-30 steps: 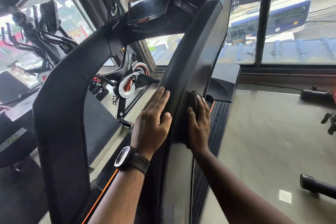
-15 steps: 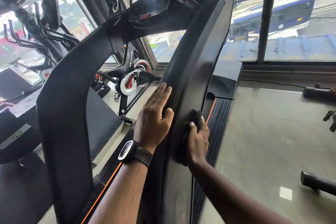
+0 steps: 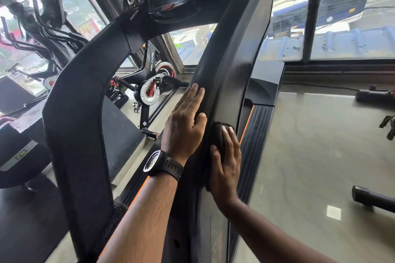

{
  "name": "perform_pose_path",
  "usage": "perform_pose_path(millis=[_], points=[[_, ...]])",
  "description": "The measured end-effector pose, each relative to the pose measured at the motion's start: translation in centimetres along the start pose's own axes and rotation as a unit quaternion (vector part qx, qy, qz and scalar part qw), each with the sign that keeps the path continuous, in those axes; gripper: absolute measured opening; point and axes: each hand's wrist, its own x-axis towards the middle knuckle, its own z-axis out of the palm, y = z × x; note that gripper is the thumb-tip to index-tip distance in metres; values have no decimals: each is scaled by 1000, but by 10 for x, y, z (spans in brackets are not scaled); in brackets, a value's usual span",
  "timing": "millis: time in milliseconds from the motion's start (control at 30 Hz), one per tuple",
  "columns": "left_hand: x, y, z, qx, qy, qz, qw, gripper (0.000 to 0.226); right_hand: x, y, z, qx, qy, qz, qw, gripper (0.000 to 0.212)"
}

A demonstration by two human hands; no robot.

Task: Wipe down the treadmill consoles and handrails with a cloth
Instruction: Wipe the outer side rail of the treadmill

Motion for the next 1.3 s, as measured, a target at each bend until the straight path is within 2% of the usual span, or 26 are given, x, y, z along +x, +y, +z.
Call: perform_pose_path(millis=[100, 133, 267, 300, 400, 433, 567, 633, 733, 767, 900, 967, 1067, 1233, 1300], points=[[0, 0, 0, -4, -1, 1, 1000, 61, -1, -1, 3, 7, 16, 155, 988, 58], [0, 0, 0, -5, 0, 2, 1000, 60, -6, -9, 5, 12, 11, 169, 985, 59], [1, -1, 0, -6, 0, 6, 1000, 60, -2, -26, 5, 13, 17, -4, 1000, 53], [1, -1, 1, -5, 1, 6, 1000, 60, 7, -23, 4, 8, 17, -12, 1000, 53], [1, -1, 1, -1, 0, 10, 1000, 61, 11, -23, 4, 10, 22, 78, 997, 56], [1, -1, 1, 1, -1, 9, 1000, 61, 4, -29, 5, 14, 22, 79, 997, 56], [0, -2, 1, 1, -4, 10, 1000, 61, 7, -34, 7, 22, 27, -69, 997, 51], [0, -1, 1, 4, -3, 13, 1000, 61, 33, -26, 6, 18, 31, -46, 998, 50], [1, 0, 1, 12, -5, 15, 1000, 62, 49, -28, 7, 14, 39, 73, 997, 55], [1, 0, 1, 17, -6, 17, 1000, 62, 45, -31, 8, 8, 33, 71, 997, 56], [0, 2, 1, 27, -11, 17, 999, 64, 49, -36, 7, 5, 34, -48, 998, 52], [1, 3, 0, 31, -9, 18, 999, 64, 68, -33, 6, -6, 35, -35, 999, 51], [1, 4, 0, 41, -9, 17, 999, 63, 75, -36, 9, -6, 28, 41, 999, 53], [3, 7, -2, 49, -19, 18, 998, 65, 93, -37, 4, -23, 20, -78, 996, 52], [4, 7, -2, 60, -14, 14, 998, 64, 112, -32, 3, -34, 16, -44, 998, 51]])
